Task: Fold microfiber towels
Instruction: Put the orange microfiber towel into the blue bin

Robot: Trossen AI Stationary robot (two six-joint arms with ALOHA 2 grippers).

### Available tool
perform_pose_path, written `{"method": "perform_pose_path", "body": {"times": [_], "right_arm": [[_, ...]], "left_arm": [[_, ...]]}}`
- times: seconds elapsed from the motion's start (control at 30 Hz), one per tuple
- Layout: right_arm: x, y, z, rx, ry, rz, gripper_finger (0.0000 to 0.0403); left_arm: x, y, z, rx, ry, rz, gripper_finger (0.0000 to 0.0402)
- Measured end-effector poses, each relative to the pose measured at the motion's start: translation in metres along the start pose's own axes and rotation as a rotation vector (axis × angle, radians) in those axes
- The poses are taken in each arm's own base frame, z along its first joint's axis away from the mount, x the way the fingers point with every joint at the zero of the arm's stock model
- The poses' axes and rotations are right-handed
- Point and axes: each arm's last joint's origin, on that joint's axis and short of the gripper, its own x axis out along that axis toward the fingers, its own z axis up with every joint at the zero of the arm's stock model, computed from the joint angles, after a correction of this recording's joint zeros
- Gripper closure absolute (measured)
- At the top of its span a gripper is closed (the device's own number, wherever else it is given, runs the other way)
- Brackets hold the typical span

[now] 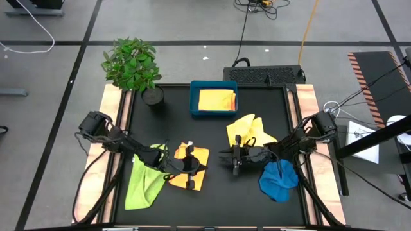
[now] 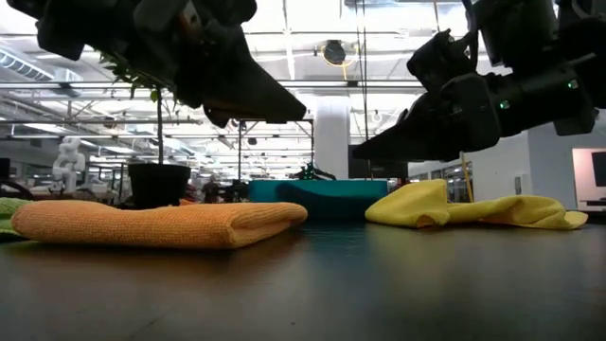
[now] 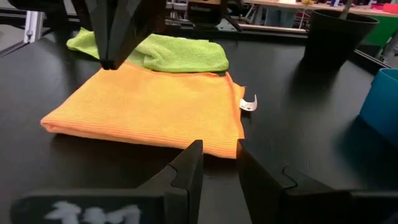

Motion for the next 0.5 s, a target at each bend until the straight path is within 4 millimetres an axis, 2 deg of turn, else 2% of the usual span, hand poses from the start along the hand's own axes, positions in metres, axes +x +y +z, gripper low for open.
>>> {"method": "perform_pose_path", "body": {"times": [0.37, 0.5], "right_arm": [[0.000, 0.000, 0.001, 0.008, -0.014, -0.002, 0.0312], [0.000, 0.000, 0.001, -0.003, -0.014, -0.003, 0.0312]], "left_arm": [[0.001, -0.002, 0.005, 0.001, -0.017, -0.054, 0.0383], [0.002, -0.002, 0.012, 0.020, -0.065, -0.147, 0.0354]]}}
